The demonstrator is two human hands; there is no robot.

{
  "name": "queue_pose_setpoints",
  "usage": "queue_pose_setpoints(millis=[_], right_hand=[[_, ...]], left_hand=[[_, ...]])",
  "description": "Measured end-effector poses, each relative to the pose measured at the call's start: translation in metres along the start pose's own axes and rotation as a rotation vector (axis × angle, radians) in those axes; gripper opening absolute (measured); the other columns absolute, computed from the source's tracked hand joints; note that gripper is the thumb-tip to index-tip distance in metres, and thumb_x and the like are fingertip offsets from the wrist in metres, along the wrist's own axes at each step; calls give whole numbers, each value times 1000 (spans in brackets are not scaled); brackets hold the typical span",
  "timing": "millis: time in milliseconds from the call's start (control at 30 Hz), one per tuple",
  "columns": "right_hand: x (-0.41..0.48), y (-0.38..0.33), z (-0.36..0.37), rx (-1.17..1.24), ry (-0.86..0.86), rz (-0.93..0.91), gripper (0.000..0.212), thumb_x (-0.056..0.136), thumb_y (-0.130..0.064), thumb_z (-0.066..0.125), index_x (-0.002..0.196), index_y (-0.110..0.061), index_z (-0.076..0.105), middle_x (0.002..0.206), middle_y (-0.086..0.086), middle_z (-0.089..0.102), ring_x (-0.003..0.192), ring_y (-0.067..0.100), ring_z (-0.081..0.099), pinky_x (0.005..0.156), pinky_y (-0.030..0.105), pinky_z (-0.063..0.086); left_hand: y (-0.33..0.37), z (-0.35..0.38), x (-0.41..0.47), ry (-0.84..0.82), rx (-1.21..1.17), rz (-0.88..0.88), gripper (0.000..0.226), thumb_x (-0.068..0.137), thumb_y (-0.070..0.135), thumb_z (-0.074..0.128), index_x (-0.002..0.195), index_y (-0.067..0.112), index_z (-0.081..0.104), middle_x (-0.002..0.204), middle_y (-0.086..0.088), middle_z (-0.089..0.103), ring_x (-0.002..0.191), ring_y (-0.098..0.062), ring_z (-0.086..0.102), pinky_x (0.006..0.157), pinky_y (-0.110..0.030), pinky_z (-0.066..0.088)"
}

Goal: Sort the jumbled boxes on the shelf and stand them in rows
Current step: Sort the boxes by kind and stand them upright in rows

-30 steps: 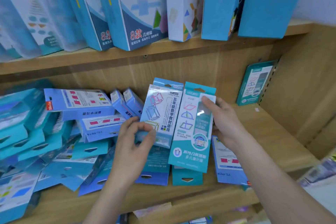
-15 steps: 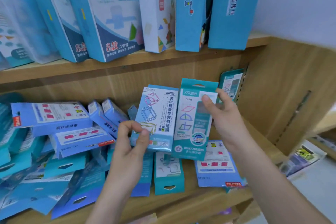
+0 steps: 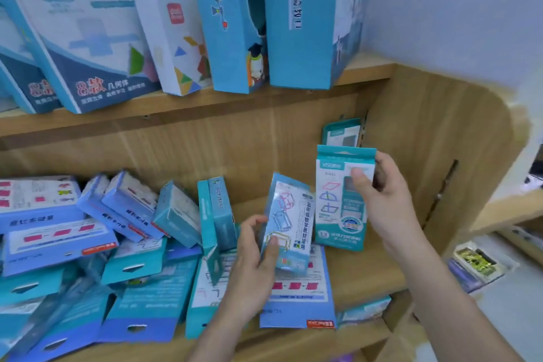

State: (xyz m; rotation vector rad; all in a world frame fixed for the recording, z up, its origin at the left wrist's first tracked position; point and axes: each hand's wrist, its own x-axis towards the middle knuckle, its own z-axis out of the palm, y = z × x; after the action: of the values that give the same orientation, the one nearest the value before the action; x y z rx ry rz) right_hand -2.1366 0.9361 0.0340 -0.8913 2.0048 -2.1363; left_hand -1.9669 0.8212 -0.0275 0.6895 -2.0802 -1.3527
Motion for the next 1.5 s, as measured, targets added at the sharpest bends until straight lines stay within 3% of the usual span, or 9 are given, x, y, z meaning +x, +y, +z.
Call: queue_pose_setpoints(millis=[200, 333, 467, 567, 733, 833, 1067, 1233, 1500], right_hand=[[11, 36, -24, 16, -130, 102, 20, 95, -19, 53, 110, -33, 52, 109, -6, 68, 98, 8, 67, 86, 42, 55], [14, 50, -31, 26, -191, 157, 35, 94, -23, 54, 128, -25, 46, 116, -6, 66, 102, 5, 65, 83, 32, 56], [20, 60, -44, 62, -431, 187, 46, 92, -25, 54, 135, -26, 41, 121, -9, 64, 108, 3, 62, 84, 24, 54], [23, 60, -50, 45, -540, 184, 46, 92, -25, 53, 136, -25, 42, 126, -7, 61, 114, 6, 59, 88, 24, 52], [20, 66, -61, -62, -318, 187, 45, 94, -22, 54, 130, -43, 37, 110, -18, 58, 100, -10, 57, 80, 10, 46], [17, 80, -71, -188, -240, 190, 58, 92, -23, 57, 140, -42, 31, 120, -19, 50, 113, -3, 49, 97, 18, 37], [33, 89, -57, -212, -295, 264, 68, 91, -10, 58, 144, -38, 26, 133, -18, 39, 126, 8, 43, 107, 27, 34], [62, 95, -32, -213, -287, 282, 75, 87, -5, 56, 148, -31, 20, 142, -8, 47, 125, 10, 47, 107, 30, 38], [94, 94, -14, -239, -286, 272, 79, 89, -3, 51, 151, -27, 9, 144, -4, 45, 125, 15, 49, 99, 25, 39]], left_hand=[[-3, 15, -4, 95, 604, -71, 18, 98, 36, 33, 115, 40, 32, 114, 8, 49, 100, -19, 55, 71, -31, 37], [7, 12, -5, 35, 1038, -109, 33, 95, 31, 40, 128, 34, 39, 125, 6, 47, 114, -18, 46, 85, -32, 43], [36, 34, 7, 119, 690, 151, 37, 91, 31, 55, 127, 29, 51, 123, 12, 54, 108, -13, 54, 88, -28, 44], [53, 64, 33, -73, 404, 32, 47, 88, 42, 59, 130, 36, 39, 114, 20, 57, 84, -4, 61, 80, -30, 50], [47, 89, 74, 60, 183, 3, 13, 89, 22, 63, 100, 22, 55, 82, 12, 68, 60, -9, 66, 66, -41, 56], [54, 95, 109, 177, 219, 106, 12, 89, 19, 62, 98, 16, 54, 87, 11, 69, 70, -11, 68, 68, -39, 56], [48, 133, 179, 166, 411, 93, 27, 87, 26, 65, 107, 12, 54, 101, -5, 71, 91, -29, 66, 75, -38, 52], [39, 142, 194, 186, 449, 31, 47, 83, 25, 70, 121, 9, 47, 114, -8, 67, 102, -27, 63, 77, -33, 50], [42, 143, 207, 62, 837, 107, 24, 92, 26, 55, 106, 6, 53, 107, -17, 67, 96, -37, 63, 72, -36, 46]])
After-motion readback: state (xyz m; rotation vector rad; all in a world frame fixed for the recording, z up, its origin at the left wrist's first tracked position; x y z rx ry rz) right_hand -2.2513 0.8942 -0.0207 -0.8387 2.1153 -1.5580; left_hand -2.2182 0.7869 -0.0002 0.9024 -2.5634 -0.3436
